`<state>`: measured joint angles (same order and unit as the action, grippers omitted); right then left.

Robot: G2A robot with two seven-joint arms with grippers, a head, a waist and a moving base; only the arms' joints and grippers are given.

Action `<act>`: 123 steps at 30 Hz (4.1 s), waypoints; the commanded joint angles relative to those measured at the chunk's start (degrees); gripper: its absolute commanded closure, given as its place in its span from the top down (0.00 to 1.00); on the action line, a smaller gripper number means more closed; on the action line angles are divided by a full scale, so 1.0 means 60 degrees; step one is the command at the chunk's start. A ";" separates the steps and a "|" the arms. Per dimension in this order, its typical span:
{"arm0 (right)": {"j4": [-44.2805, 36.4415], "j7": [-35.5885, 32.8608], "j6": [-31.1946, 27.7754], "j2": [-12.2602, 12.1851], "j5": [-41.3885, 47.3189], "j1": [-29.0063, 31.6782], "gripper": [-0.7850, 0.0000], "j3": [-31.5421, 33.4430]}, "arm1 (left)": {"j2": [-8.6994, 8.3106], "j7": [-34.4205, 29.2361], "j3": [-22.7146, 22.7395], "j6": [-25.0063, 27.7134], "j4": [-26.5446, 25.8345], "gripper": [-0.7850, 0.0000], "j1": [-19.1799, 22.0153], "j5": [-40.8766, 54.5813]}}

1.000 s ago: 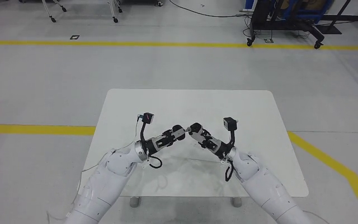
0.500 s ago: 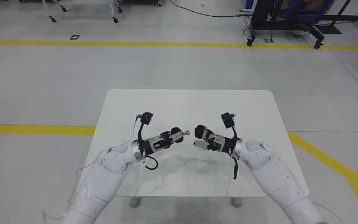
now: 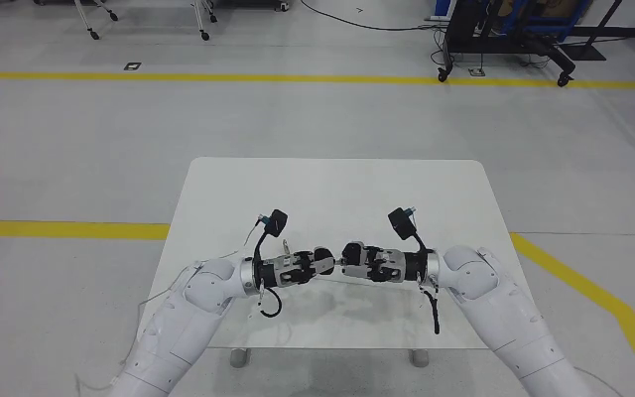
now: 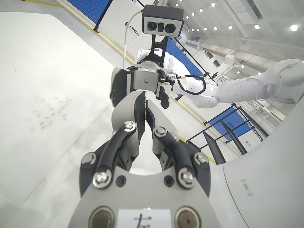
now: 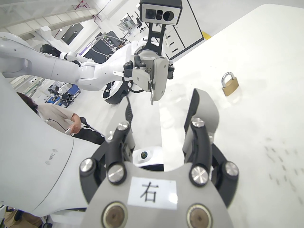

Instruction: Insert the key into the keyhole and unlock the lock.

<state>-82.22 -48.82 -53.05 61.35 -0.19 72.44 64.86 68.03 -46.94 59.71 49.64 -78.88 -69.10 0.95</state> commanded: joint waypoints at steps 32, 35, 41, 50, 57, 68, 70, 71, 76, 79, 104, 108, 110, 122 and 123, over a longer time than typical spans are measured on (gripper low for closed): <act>0.0135 0.0084 0.0018 -0.0231 0.0339 -0.0265 0.00 -0.0460 | -0.0093 0.1520 -0.0246 0.0117 0.0041 1.00 0.0163 -0.1354; 0.0193 0.0333 -0.0178 -0.0286 0.0257 -0.0207 0.00 -0.0227 | -0.0093 0.1520 -0.0246 0.0117 0.0041 1.00 0.0163 -0.1354; 0.0349 0.0565 -0.0470 -0.0409 0.0025 -0.0017 0.00 0.0247 | -0.0093 0.1520 -0.0246 0.0117 0.0041 1.00 0.0163 -0.1354; 0.0349 0.0565 -0.0470 -0.0409 0.0025 -0.0017 0.00 0.0247 | -0.0315 0.2390 0.0717 -0.1858 -0.1418 1.00 -0.0354 -0.4613; 0.0349 0.0565 -0.0470 -0.0409 0.0025 -0.0017 0.00 0.0247 | -0.0436 0.0521 0.0541 -0.6594 -0.3489 1.00 -0.0979 -0.9006; 0.0349 0.0565 -0.0470 -0.0409 0.0025 -0.0017 0.00 0.0247 | -0.0136 0.1024 -0.0048 -0.8628 -0.2103 0.48 -0.0403 -0.9090; 0.0349 0.0565 -0.0470 -0.0409 0.0025 -0.0017 0.00 0.0247 | -0.0096 0.1014 -0.0130 -0.8742 -0.1908 0.47 -0.0351 -0.9005; 0.0349 0.0565 -0.0470 -0.0409 0.0025 -0.0017 0.00 0.0247 | -0.0079 0.1017 -0.0169 -0.8760 -0.1842 0.47 -0.0324 -0.8990; 0.0349 0.0565 -0.0470 -0.0409 0.0025 -0.0017 0.00 0.0247 | -0.0029 0.1000 -0.0278 -0.8807 -0.1668 0.43 -0.0245 -0.9025; 0.0349 0.0565 -0.0470 -0.0409 0.0025 -0.0017 0.00 0.0247 | -0.0018 0.1008 -0.0331 -0.9062 -0.1692 0.16 -0.0237 -0.9416; 0.0349 0.0565 -0.0470 -0.0409 0.0025 -0.0017 0.00 0.0247 | 0.0162 0.1256 -0.0524 -0.8874 -0.1231 0.00 -0.0097 -0.9540; 0.0349 0.0565 -0.0470 -0.0409 0.0025 -0.0017 0.00 0.0247 | 0.0179 0.1421 -0.0550 -0.8729 -0.1257 0.00 -0.0096 -0.9653; 0.0349 0.0565 -0.0470 -0.0409 0.0025 -0.0017 0.00 0.0247 | 0.0180 0.1769 -0.0469 -0.8556 -0.1367 0.00 -0.0159 -0.9548; 0.0349 0.0565 -0.0470 -0.0409 0.0025 -0.0017 0.00 0.0247 | 0.0043 0.4476 0.1110 -0.5414 -0.1843 0.00 -0.1228 -0.6123; 0.0349 0.0565 -0.0470 -0.0409 0.0025 -0.0017 0.00 0.0247 | 0.0043 0.4476 0.1110 -0.5414 -0.1843 0.00 -0.1228 -0.6123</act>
<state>-80.13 -45.42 -55.87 58.90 -0.04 72.34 66.34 68.28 -19.94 66.47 17.72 -89.94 -76.53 -35.09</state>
